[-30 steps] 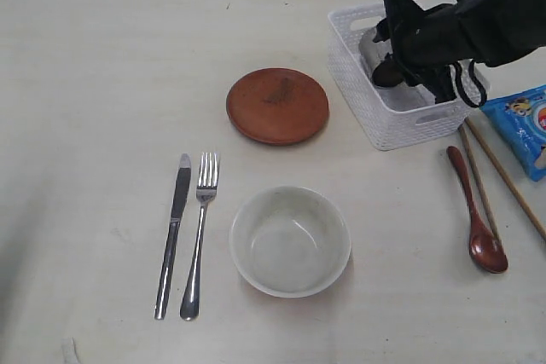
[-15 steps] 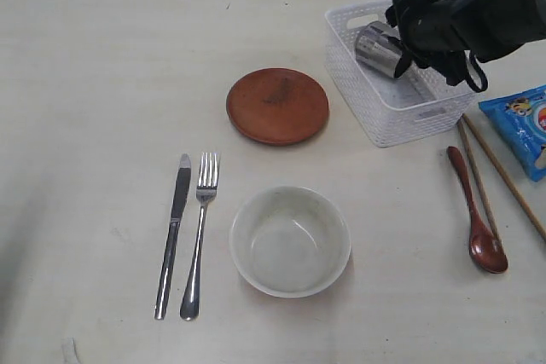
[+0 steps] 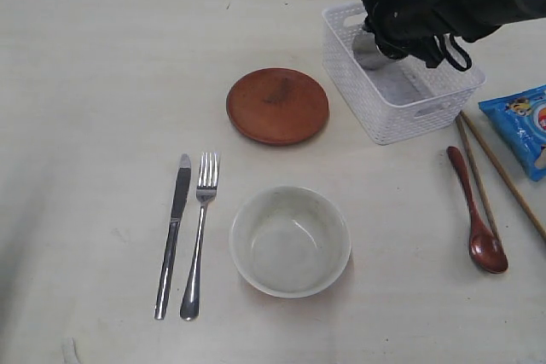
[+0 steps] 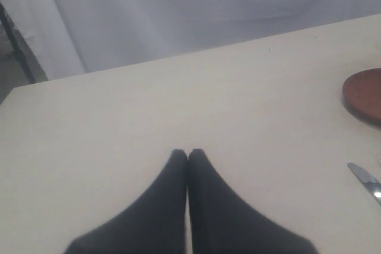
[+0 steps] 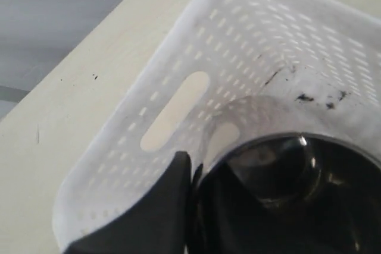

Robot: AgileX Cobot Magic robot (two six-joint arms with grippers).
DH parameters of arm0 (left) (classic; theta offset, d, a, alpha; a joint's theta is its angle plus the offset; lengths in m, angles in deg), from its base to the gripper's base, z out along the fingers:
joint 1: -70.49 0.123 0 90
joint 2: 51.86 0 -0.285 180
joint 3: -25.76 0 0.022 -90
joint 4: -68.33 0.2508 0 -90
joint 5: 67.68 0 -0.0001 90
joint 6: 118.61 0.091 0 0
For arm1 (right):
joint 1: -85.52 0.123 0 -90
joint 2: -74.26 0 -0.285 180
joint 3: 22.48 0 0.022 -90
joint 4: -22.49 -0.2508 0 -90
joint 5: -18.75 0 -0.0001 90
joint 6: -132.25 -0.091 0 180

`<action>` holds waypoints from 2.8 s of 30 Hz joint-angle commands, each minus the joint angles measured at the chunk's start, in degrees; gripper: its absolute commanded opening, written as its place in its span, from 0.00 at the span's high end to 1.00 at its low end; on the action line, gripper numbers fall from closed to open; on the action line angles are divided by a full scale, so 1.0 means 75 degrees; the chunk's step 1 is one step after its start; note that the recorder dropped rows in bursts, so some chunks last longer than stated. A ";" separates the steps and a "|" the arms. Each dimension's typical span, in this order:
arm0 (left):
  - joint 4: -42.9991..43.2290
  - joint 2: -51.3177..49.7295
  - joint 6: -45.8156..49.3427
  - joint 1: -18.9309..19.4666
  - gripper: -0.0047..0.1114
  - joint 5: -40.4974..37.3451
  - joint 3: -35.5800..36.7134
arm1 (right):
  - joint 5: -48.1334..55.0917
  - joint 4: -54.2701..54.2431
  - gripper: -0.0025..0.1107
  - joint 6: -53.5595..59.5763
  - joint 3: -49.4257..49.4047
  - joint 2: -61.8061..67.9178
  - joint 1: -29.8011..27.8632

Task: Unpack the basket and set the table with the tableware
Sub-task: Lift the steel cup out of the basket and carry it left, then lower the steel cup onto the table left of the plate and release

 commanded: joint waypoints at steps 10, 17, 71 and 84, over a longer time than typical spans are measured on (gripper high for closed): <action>-0.0091 0.0020 -0.0026 0.0041 0.96 0.0060 0.0013 | 0.0759 0.0111 0.98 0.1778 0.0104 -0.1120 0.0001; -0.0091 0.0020 -0.0026 0.0041 0.96 0.0060 0.0013 | 0.3448 0.0503 0.98 0.2553 0.1472 -0.1386 0.0191; -0.0091 0.0020 -0.0026 0.0041 0.96 0.0060 0.0013 | 0.7964 0.5394 0.90 0.0436 0.6978 0.2737 0.4170; -0.0091 0.0020 -0.0026 0.0041 0.96 0.0060 0.0013 | 0.8394 0.5762 0.53 0.0405 0.6978 0.2206 0.4170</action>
